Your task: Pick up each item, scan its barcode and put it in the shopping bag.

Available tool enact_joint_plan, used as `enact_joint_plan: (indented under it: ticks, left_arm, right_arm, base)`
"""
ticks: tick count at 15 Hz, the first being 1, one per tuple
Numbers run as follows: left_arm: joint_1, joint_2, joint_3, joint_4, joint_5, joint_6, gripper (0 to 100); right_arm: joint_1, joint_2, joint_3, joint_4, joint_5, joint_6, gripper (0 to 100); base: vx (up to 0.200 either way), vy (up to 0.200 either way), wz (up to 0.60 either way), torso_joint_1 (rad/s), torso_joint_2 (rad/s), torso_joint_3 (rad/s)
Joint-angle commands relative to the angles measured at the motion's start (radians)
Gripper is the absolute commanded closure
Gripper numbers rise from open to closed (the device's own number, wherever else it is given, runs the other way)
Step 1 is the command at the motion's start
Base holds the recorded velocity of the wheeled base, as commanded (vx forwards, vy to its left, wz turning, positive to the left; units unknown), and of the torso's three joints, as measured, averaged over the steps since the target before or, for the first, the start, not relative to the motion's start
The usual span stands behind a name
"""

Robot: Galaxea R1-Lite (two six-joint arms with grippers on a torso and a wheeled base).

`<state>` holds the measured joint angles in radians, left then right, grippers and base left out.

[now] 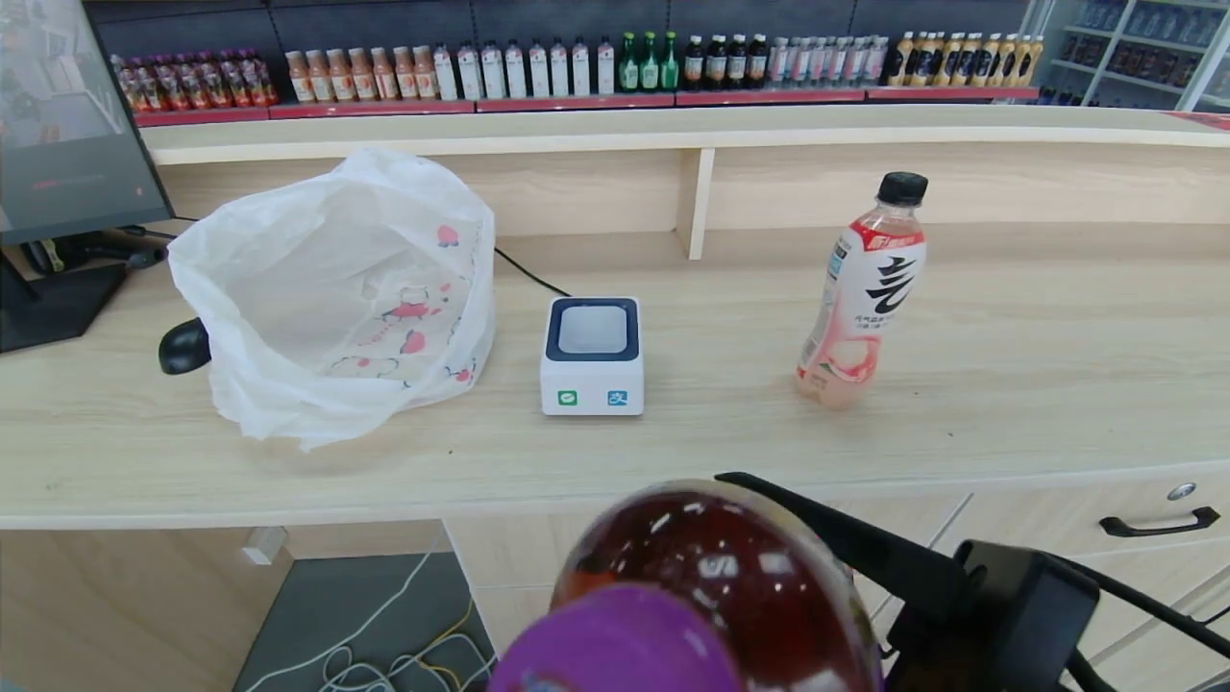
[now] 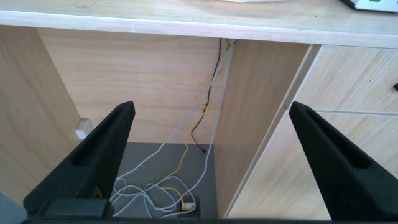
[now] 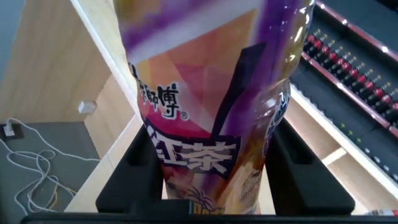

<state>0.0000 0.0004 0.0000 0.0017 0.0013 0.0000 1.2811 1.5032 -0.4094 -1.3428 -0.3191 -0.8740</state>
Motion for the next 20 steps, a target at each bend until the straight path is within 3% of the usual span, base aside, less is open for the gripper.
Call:
enact_joint_plan:
  ticks: [1,3,4,5,8,10,11,13,20]
  left_arm:
    - [0.0,0.0,0.0,0.0,0.0,0.0,0]
    - [-0.002,0.0,0.0,0.0,0.0,0.0,0]
    - [0.0,0.0,0.0,0.0,0.0,0.0,0]
    - [0.0,0.0,0.0,0.0,0.0,0.0,0]
    - [0.0,0.0,0.0,0.0,0.0,0.0,0]
    - [0.0,0.0,0.0,0.0,0.0,0.0,0]
    - [0.0,0.0,0.0,0.0,0.0,0.0,0]
    - [0.0,0.0,0.0,0.0,0.0,0.0,0]
    - [-0.002,0.0,0.0,0.0,0.0,0.0,0]
  right_arm:
    - [0.0,0.04,-0.045,-0.001,0.054,-0.049,100]
    - [-0.002,0.055,-0.054,-0.003,0.078,-0.077,100]
    - [-0.002,0.057,-0.052,-0.003,0.08,-0.115,100]
    - [-0.002,0.055,-0.042,-0.003,0.08,-0.24,100]
    - [0.003,0.054,-0.026,-0.007,0.092,-0.31,100]
    - [0.012,0.057,-0.017,-0.007,0.13,-0.333,100]
    - [0.017,0.066,-0.026,-0.009,0.198,-0.407,100]
    - [0.015,0.066,-0.054,-0.012,0.219,-0.503,100]
    - [0.012,0.089,-0.025,-0.078,0.252,-0.553,100]
  base:
    - [0.0,0.0,0.0,0.0,0.0,0.0]
    - [0.0,0.0,0.0,0.0,0.0,0.0]
    - [0.0,0.0,0.0,0.0,0.0,0.0]
    - [0.0,0.0,0.0,0.0,0.0,0.0]
    - [0.0,0.0,0.0,0.0,0.0,0.0]
    - [0.0,0.0,0.0,0.0,0.0,0.0]
    - [0.0,0.0,0.0,0.0,0.0,0.0]
    - [0.0,0.0,0.0,0.0,0.0,0.0]
    - [0.0,0.0,0.0,0.0,0.0,0.0]
